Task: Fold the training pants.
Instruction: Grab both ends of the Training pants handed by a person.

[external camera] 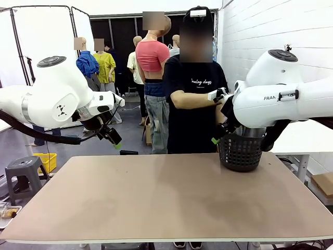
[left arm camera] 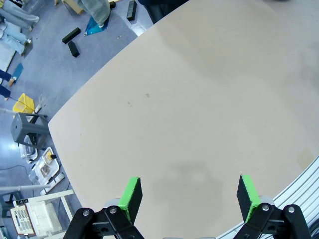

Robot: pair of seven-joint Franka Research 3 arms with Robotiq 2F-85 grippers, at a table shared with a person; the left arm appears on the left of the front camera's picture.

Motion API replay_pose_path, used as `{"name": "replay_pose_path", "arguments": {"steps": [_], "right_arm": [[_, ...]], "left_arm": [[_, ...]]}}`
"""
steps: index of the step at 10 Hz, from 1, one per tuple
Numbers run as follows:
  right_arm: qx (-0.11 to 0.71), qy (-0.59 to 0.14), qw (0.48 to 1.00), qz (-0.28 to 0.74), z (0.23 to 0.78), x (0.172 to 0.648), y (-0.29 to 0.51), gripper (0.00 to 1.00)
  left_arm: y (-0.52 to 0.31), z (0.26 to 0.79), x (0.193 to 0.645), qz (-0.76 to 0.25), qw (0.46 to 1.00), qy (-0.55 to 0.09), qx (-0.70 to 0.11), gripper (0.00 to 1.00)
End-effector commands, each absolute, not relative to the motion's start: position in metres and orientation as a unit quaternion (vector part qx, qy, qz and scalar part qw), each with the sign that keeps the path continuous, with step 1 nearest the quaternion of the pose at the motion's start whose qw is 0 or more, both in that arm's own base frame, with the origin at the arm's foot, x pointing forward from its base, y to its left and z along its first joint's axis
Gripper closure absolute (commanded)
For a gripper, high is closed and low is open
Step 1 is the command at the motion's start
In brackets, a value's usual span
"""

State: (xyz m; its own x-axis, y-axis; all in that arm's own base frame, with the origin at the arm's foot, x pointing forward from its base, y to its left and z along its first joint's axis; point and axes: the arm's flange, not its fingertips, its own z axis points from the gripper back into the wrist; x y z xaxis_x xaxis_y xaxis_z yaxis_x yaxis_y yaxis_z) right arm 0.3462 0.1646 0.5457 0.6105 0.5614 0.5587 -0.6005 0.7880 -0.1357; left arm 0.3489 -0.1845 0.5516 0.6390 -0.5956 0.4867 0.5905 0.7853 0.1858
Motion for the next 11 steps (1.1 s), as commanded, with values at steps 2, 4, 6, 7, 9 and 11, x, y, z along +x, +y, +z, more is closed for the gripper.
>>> {"name": "replay_pose_path", "arguments": {"steps": [2, 4, 6, 7, 9, 11], "right_arm": [[0.033, -0.300, 0.897, 0.323, 0.5456, 0.3466, 0.1642, 0.00], [0.033, -0.300, 0.897, 0.323, 0.5456, 0.3466, 0.1642, 0.00], [0.033, -0.300, 0.897, 0.323, 0.5456, 0.3466, 0.1642, 0.00], [0.033, -0.300, 0.897, 0.323, 0.5456, 0.3466, 0.1642, 0.00], [0.033, -0.300, 0.897, 0.323, 0.5456, 0.3466, 0.1642, 0.00], [0.033, -0.300, 0.897, 0.323, 0.5456, 0.3466, 0.1642, 0.00]], "left_arm": [[-0.1839, 0.5516, 0.3493, -0.327, 0.906, -0.270, 0.004, 0.00], [-0.1839, 0.5516, 0.3493, -0.327, 0.906, -0.270, 0.004, 0.00], [-0.1839, 0.5516, 0.3493, -0.327, 0.906, -0.270, 0.004, 0.00], [-0.1839, 0.5516, 0.3493, -0.327, 0.906, -0.270, 0.004, 0.00], [-0.1839, 0.5516, 0.3493, -0.327, 0.906, -0.270, 0.004, 0.00], [-0.1839, 0.5516, 0.3493, -0.327, 0.906, -0.270, 0.004, 0.00]]}}
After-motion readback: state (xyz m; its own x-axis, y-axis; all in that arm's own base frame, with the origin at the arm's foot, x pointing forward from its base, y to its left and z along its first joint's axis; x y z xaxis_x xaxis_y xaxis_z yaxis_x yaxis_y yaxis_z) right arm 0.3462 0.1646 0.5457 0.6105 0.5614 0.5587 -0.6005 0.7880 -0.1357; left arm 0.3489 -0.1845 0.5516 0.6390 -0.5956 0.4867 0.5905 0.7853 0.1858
